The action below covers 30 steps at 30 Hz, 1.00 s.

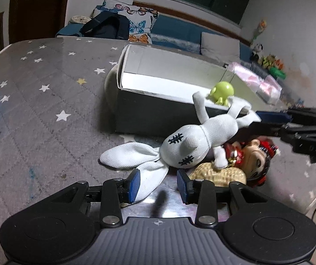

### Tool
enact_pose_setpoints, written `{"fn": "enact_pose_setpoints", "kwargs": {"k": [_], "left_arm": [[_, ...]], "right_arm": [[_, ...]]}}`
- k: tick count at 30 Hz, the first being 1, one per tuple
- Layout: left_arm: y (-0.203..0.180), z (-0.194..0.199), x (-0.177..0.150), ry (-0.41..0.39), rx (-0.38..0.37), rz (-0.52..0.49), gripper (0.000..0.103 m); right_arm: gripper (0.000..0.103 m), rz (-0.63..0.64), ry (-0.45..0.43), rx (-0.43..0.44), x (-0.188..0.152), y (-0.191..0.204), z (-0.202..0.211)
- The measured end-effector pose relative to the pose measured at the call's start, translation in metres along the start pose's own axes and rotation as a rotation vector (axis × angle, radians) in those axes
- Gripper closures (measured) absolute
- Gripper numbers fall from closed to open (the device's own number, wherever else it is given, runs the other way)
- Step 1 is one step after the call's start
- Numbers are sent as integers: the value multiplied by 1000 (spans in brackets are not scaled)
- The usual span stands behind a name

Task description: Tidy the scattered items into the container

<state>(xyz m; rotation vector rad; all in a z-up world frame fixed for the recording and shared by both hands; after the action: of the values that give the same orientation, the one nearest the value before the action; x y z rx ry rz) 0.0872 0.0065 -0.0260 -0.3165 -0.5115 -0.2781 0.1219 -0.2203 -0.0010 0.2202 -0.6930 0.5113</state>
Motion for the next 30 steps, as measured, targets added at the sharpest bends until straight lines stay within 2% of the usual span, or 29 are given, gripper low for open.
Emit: {"fn": "enact_pose_setpoints", "kwargs": {"k": [6, 9, 10, 11, 14, 18, 24, 30], "left_arm": [[-10, -10, -5, 10, 107, -107, 65], [-13, -12, -7, 6, 127, -141, 66], [-13, -12, -7, 5, 130, -143, 69], [-12, -12, -6, 3, 129, -143, 76], [-5, -11, -4, 8, 85, -110, 91], [1, -7, -6, -9, 47, -71, 98], [9, 22, 4, -87, -64, 21, 100], [0, 56, 37, -212, -148, 35, 101]], "right_arm": [[73, -19, -8, 5, 0, -3, 1], [74, -19, -9, 6, 0, -2, 1], [74, -19, -10, 5, 0, -2, 1], [75, -20, -11, 5, 1, -2, 1], [75, -24, -15, 5, 1, -2, 2], [79, -32, -27, 9, 1, -1, 5], [81, -26, -73, 12, 8, 1, 18], [82, -42, -144, 2, 23, -7, 35]]}}
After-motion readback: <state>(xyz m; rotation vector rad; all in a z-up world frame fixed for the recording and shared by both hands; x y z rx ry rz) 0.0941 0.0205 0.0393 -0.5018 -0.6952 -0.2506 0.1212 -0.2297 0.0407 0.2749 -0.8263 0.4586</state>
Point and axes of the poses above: each gripper's, at about its wrist camera, not at the fingertips, and z roughly against the way its jaws point, y to its left, x to its top, the point moved 2 cm from there along -z, roughly the way its jaws point, and after that the axes turned 11 degrees about y, right-handed, at the moved point
